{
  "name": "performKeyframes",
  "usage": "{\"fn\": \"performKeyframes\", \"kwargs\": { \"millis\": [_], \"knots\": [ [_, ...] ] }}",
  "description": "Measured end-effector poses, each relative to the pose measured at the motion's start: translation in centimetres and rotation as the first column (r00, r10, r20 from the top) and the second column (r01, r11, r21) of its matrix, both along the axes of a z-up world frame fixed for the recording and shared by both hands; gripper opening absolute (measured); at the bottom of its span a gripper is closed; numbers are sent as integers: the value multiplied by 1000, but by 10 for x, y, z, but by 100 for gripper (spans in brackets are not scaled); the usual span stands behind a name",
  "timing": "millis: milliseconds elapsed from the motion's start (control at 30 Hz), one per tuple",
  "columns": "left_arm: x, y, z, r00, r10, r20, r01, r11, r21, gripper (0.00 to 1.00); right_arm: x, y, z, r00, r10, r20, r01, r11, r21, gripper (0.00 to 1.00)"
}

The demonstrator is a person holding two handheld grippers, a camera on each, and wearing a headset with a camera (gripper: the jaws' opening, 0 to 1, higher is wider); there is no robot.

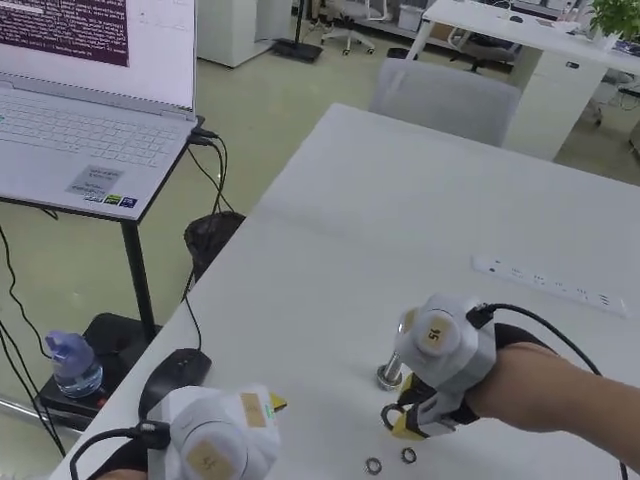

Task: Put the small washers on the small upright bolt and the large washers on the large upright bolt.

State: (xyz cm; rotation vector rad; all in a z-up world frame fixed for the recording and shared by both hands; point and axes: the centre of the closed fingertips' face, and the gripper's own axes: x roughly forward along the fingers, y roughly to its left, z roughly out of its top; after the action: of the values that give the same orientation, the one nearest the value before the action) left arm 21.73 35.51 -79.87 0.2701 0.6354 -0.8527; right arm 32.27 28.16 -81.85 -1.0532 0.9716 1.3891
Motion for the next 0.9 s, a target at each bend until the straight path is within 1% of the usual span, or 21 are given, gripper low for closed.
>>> {"fn": "performKeyframes", "kwargs": {
  "millis": [67, 100, 200, 300, 367, 400, 500, 700, 900],
  "knots": [
    [4, 1, 2, 1000, 13, 16, -13, 1000, -2, 92, 7, -5, 5, 1000, -10, 8, 10, 1000, -3, 21],
    [5, 2, 3, 1000, 17, 18, -17, 1000, -10, 92, 9, -6, 7, 1000, -12, 9, 13, 1000, -3, 21],
    [6, 3, 5, 999, 25, 20, -24, 1000, -16, 92, 20, -11, 14, 1000, -20, 21, 20, 1000, -6, 21],
    [6, 3, 5, 1000, 18, 23, -18, 1000, -17, 91, 31, -15, 19, 999, -40, 25, 40, 999, -4, 21],
    [7, 2, 6, 1000, 18, 25, -17, 1000, -20, 91, 35, -16, 22, 999, -44, 29, 44, 999, 0, 21],
    [6, 1, 6, 1000, 19, 20, -19, 1000, -22, 91, 37, -16, 22, 998, -48, 32, 48, 999, 2, 21],
    [6, 0, 5, 1000, 16, 17, -16, 1000, -22, 91, 41, -15, 23, 998, -54, 38, 54, 999, 8, 21],
    [5, -3, -1, 1000, 6, 2, -6, 1000, -11, 90, 52, -6, 23, 997, -64, 47, 63, 998, 23, 21],
    [10, -4, -1, 1000, 6, 0, -6, 1000, -11, 90, 63, 2, 22, 996, -70, 50, 69, 997, 28, 21]
  ]
}}
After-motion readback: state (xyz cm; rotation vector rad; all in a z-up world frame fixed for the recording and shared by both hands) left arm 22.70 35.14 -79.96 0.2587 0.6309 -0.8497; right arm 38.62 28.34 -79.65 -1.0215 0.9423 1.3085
